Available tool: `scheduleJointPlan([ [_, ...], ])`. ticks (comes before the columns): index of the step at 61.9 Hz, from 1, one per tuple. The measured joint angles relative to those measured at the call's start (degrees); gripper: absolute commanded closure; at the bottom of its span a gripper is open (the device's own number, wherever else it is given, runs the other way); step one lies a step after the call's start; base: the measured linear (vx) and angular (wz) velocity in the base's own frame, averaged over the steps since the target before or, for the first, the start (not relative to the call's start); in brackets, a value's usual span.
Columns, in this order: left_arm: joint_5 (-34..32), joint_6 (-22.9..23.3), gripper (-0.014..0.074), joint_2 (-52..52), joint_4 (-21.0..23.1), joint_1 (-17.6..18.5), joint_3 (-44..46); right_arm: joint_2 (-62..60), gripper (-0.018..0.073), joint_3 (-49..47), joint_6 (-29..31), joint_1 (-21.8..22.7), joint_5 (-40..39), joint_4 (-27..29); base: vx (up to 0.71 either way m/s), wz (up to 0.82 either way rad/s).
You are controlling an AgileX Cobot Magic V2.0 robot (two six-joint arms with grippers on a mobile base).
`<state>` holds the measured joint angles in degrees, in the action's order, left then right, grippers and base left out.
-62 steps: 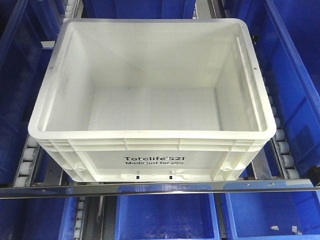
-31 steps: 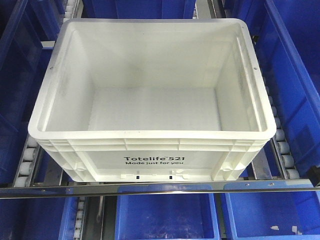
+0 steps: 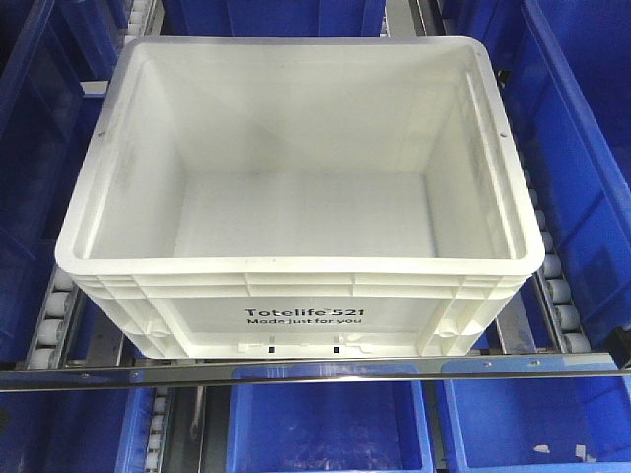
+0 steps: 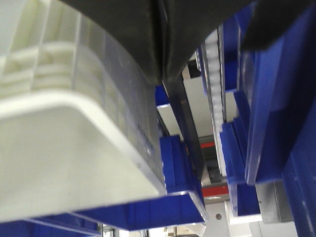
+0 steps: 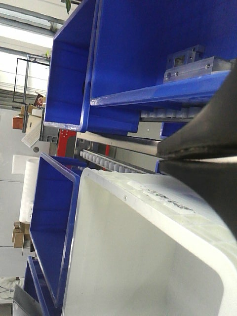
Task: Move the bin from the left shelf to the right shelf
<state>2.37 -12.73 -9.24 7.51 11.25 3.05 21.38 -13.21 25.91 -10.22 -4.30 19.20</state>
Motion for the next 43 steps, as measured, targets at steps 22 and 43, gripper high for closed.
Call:
scheduleJointPlan([
  [22, 1.77, 0.00, 0.0605, 9.95, 0.00, 0.00, -4.55, 0.00, 0.0566, 0.00, 0.00, 0.00, 0.00, 0.06, 0.00, 0.00],
  [43, 2.12, -0.05, 0.0605, 9.95, 0.00, 0.00, -4.55, 0.00, 0.0566, 0.00, 0.00, 0.00, 0.00, 0.06, 0.00, 0.00],
])
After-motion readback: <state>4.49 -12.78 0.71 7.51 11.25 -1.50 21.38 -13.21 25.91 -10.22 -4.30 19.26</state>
